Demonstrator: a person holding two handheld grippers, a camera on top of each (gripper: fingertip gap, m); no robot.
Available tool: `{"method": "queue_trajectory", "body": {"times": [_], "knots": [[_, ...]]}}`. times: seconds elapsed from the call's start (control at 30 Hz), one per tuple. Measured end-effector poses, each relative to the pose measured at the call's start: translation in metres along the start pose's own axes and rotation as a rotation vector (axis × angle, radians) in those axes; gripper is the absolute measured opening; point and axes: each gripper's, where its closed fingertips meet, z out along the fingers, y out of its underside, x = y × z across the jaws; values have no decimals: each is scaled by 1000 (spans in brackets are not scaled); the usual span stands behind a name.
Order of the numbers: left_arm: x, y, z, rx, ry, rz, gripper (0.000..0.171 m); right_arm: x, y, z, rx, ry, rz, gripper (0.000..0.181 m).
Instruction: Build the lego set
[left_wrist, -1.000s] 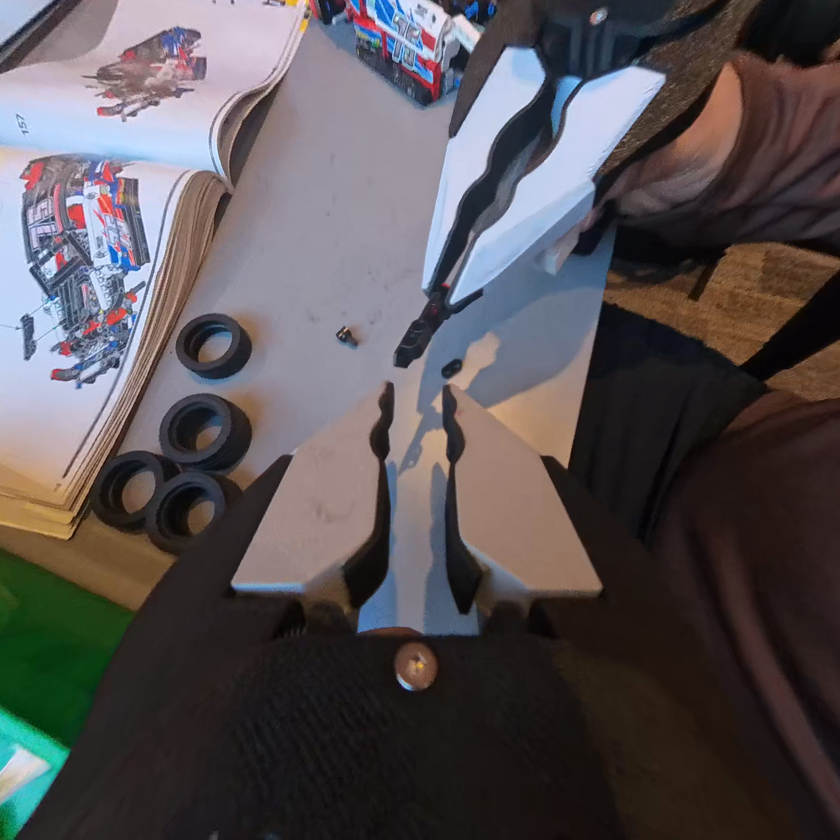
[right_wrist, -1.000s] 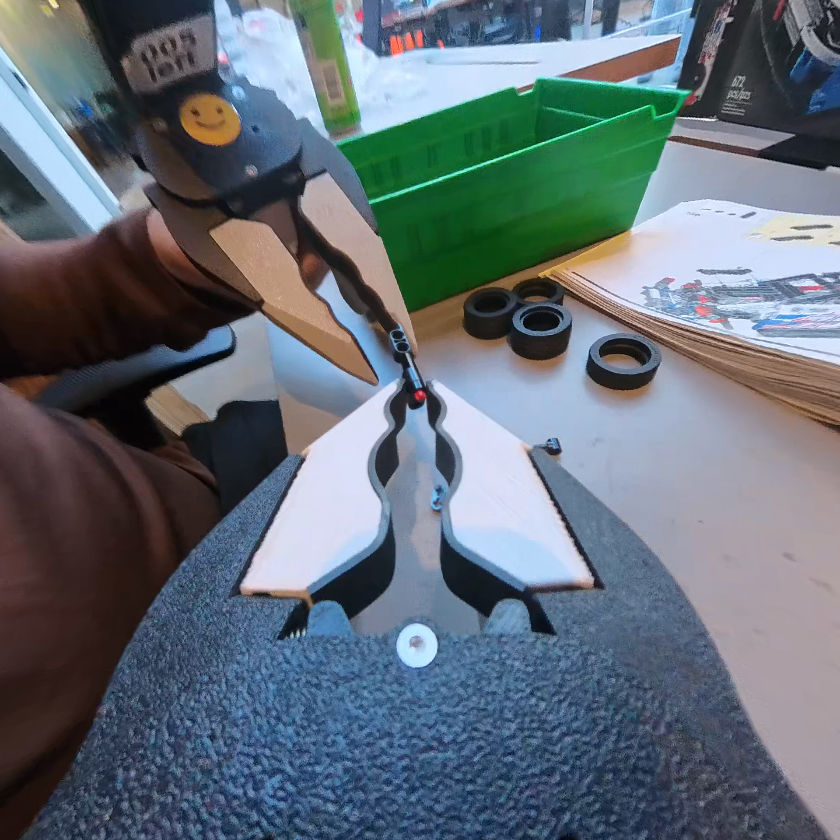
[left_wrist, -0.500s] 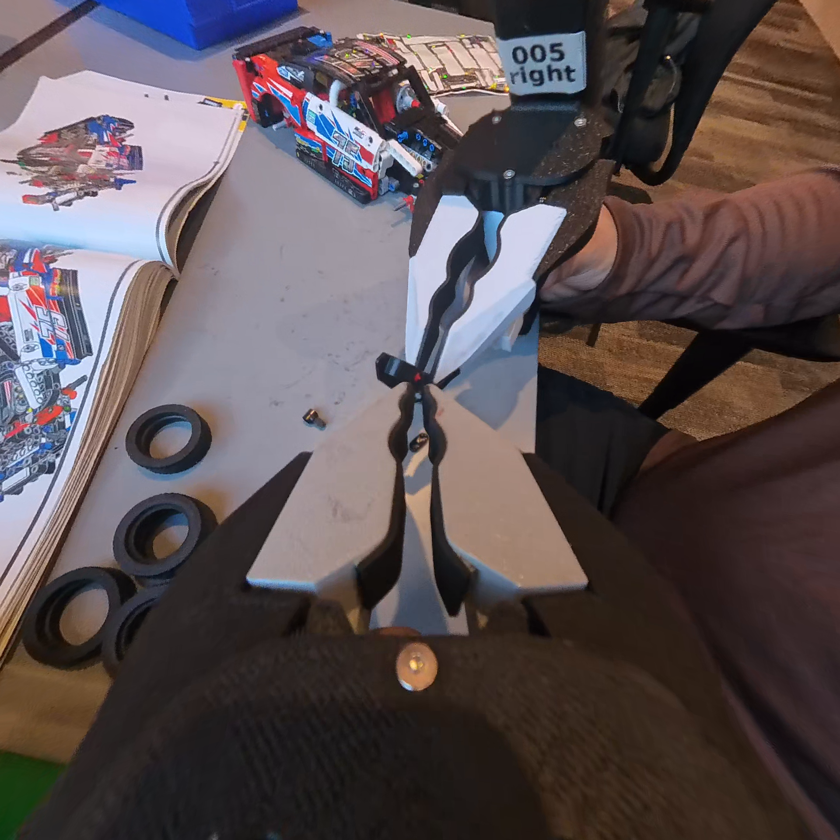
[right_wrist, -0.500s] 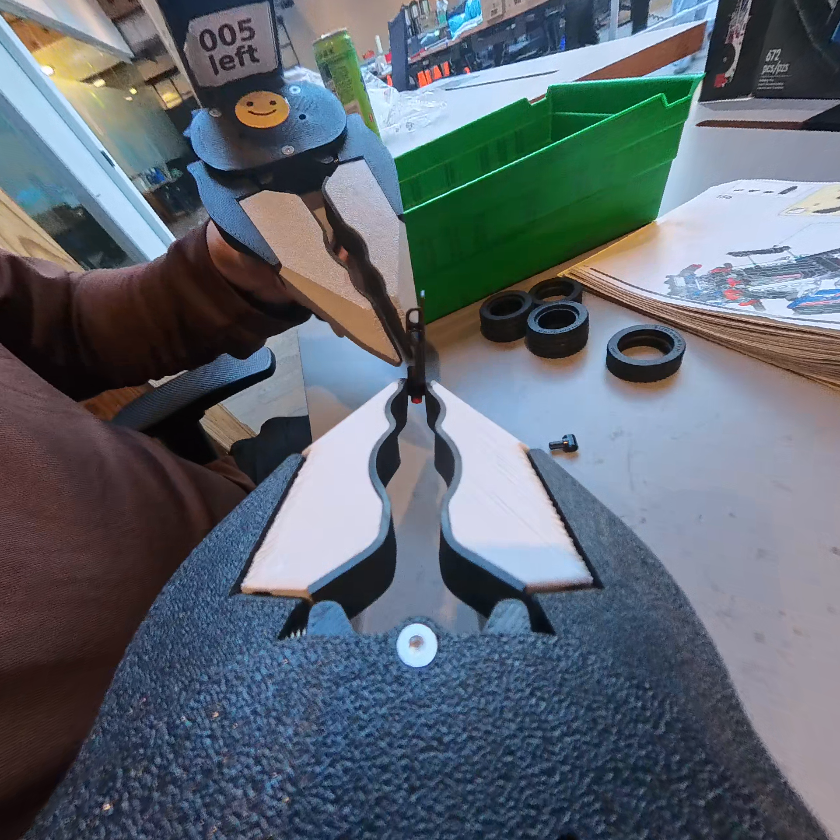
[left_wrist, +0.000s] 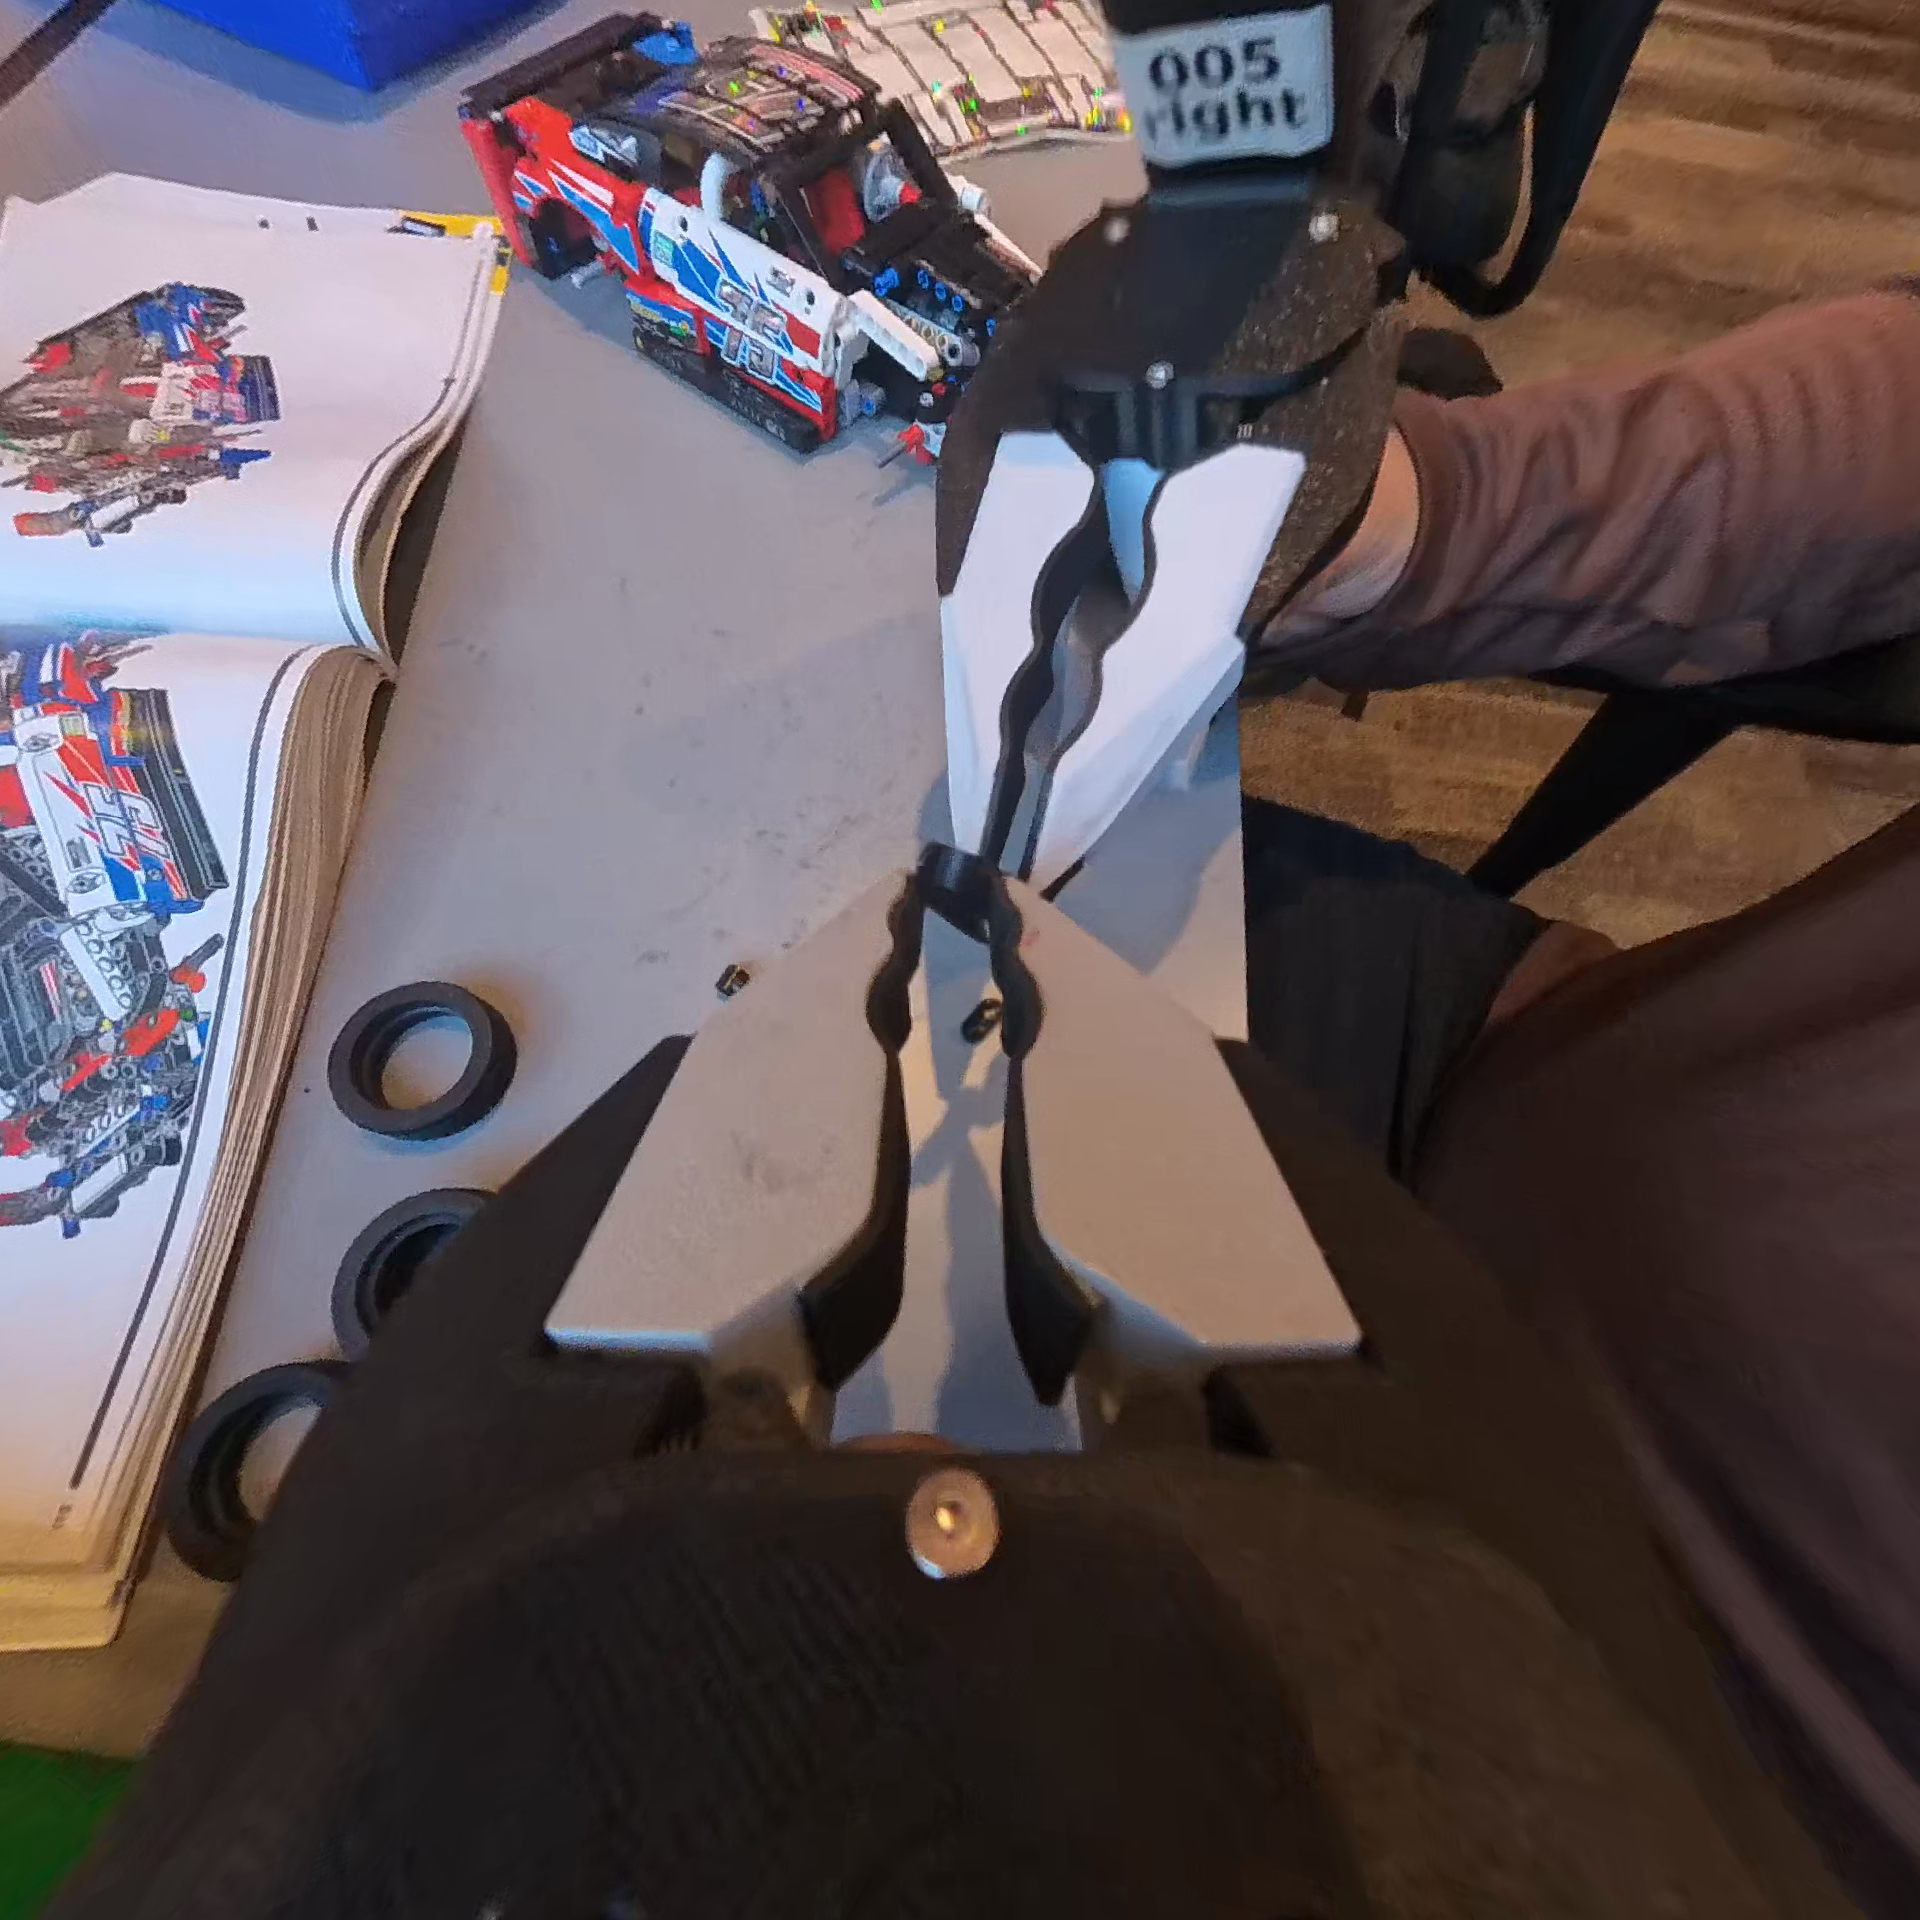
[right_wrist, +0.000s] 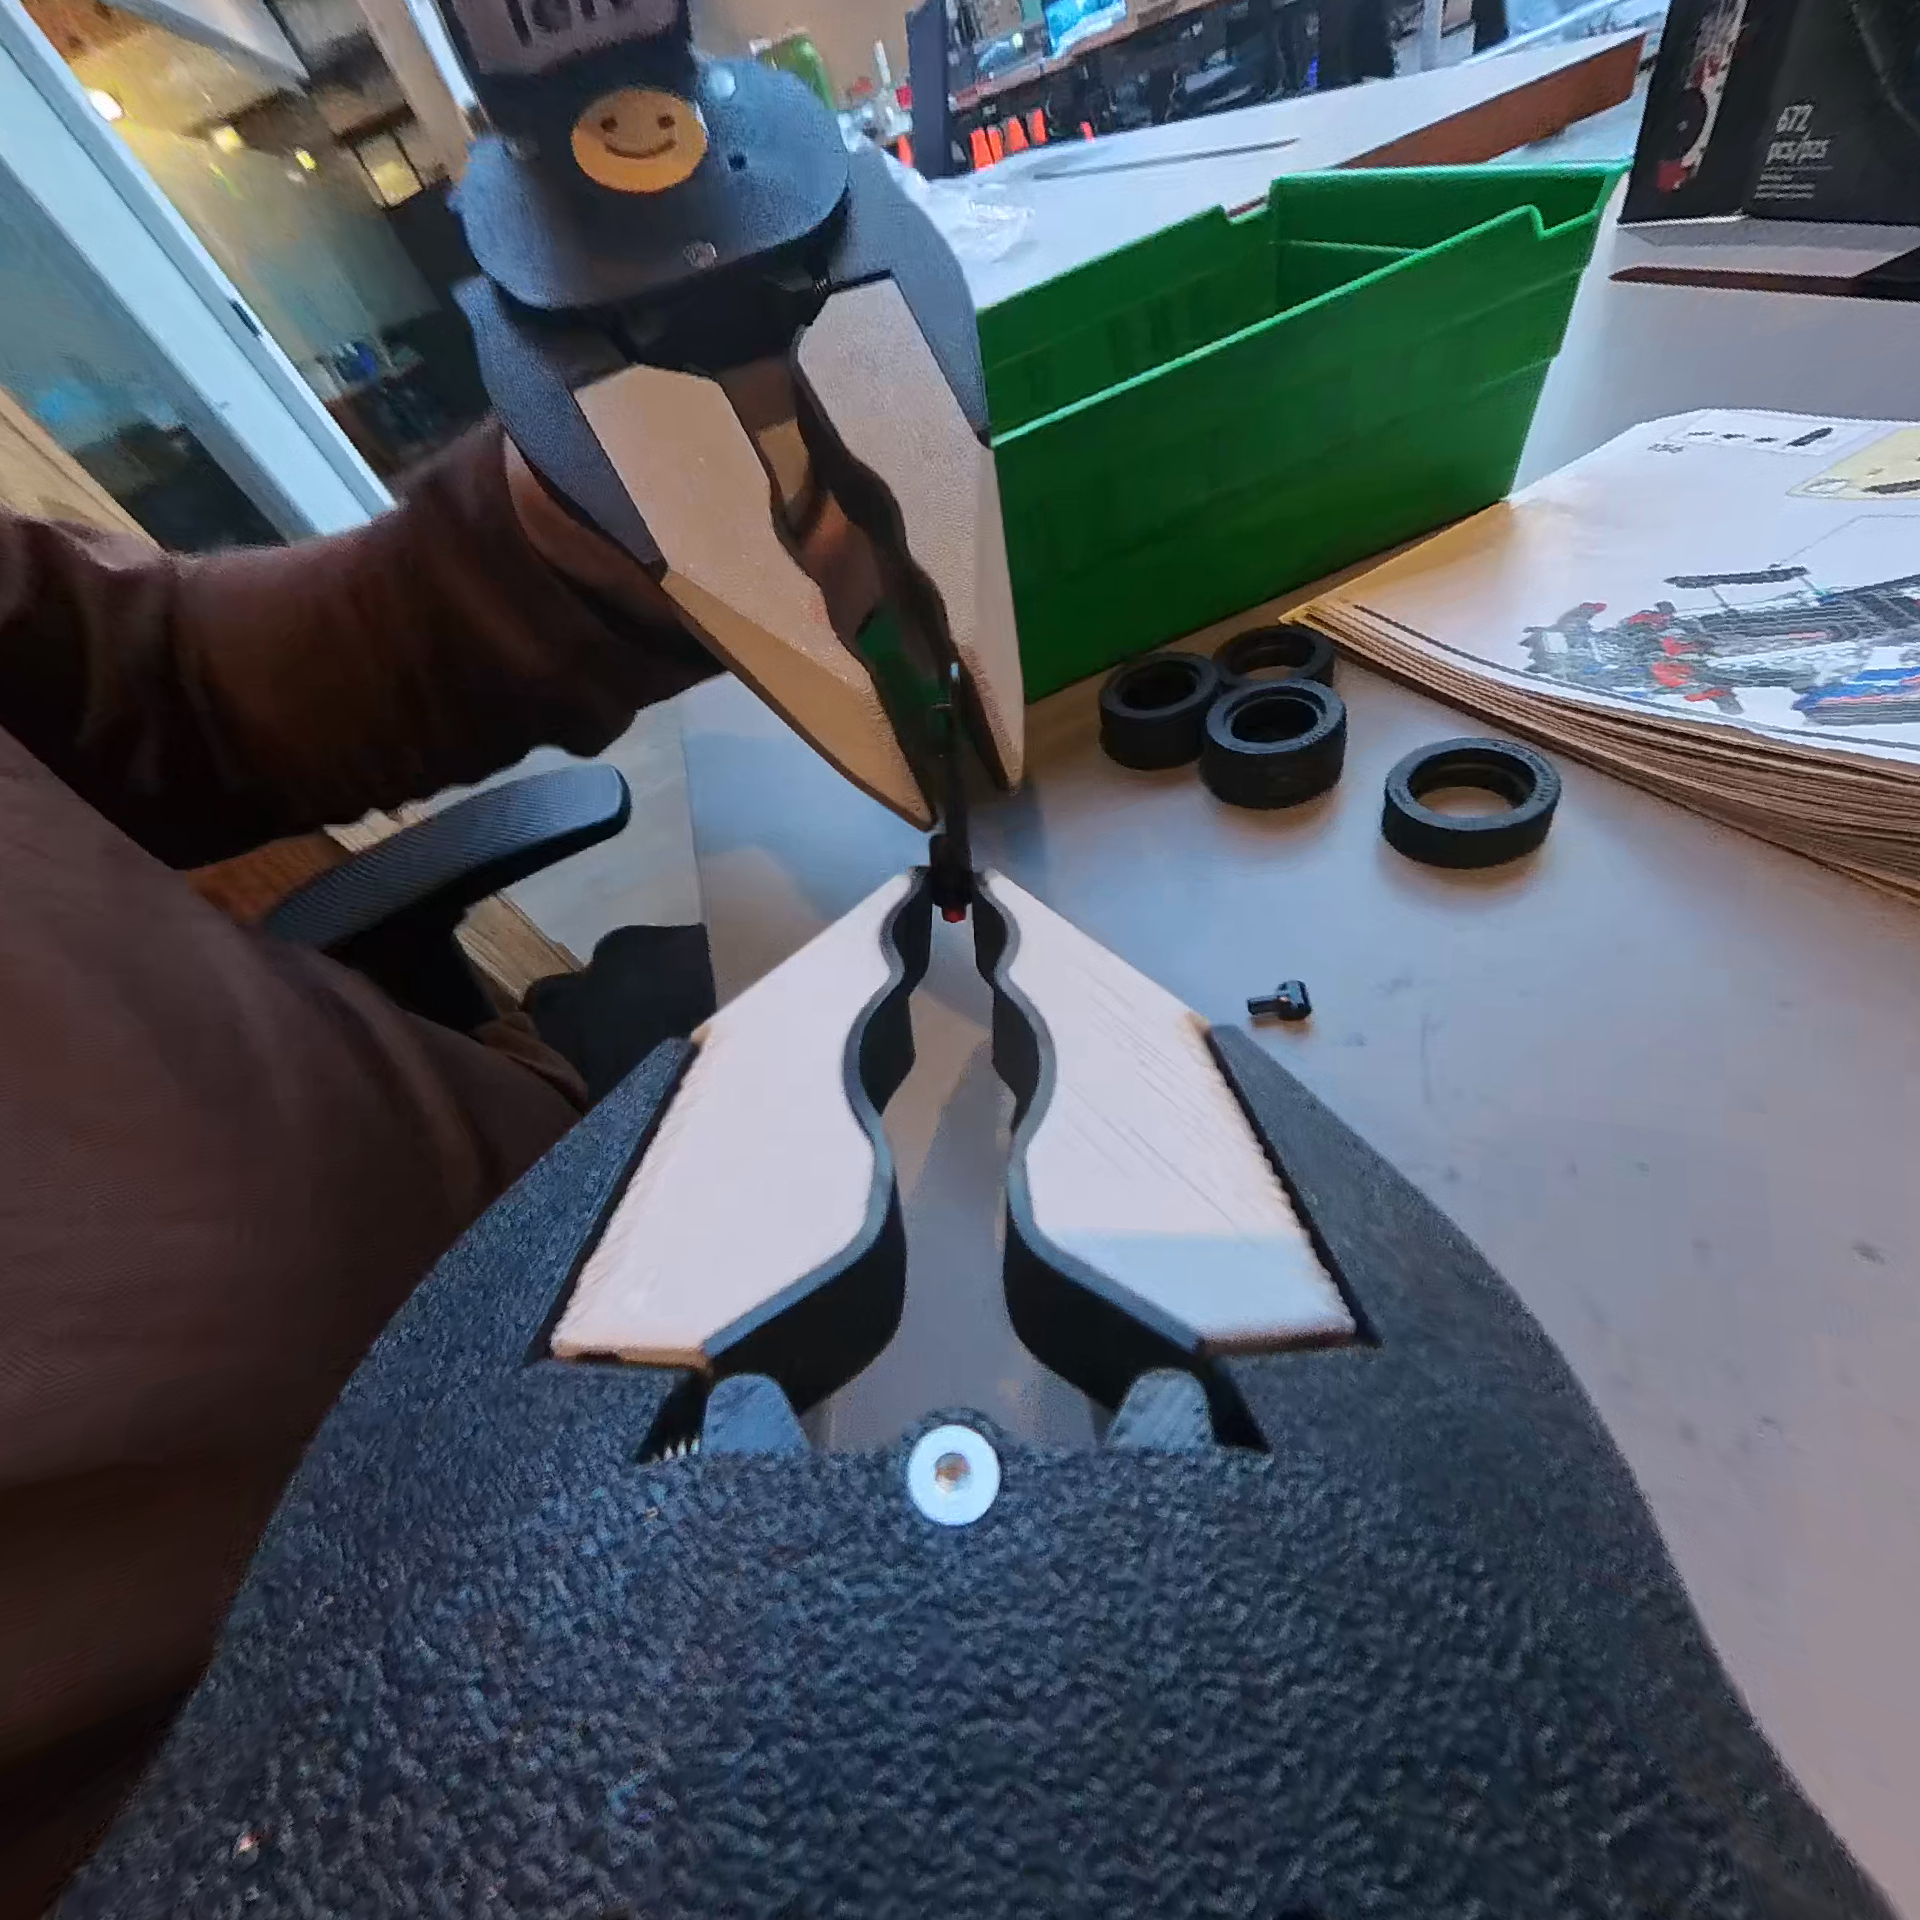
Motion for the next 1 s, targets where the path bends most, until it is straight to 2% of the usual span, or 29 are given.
{"method": "queue_trajectory", "body": {"times": [0.13, 0.23, 0.37, 0.6, 0.83, 1.0], "knots": [[6, 11, 10, -114, 52, 107, 5, 7, 12, -1, -94, 71, -78, 9], [6, 22, 17, -236, 79, 198, 4, 5, 12, 0, -91, 58, -60, 12], [3, 29, 22, -334, 105, 274, 4, 9, 21, 2, -142, 81, -56, 8], [6, 38, 32, -387, 205, 278, 4, 12, 36, 1, -221, 69, -9, 9], [5, 57, 43, -480, 249, 313, 4, 17, 58, 6, -346, 128, -27, 7], [7, 60, 45, -490, 271, 323, 4, 16, 63, 7, -379, 141, -30, 7]]}}
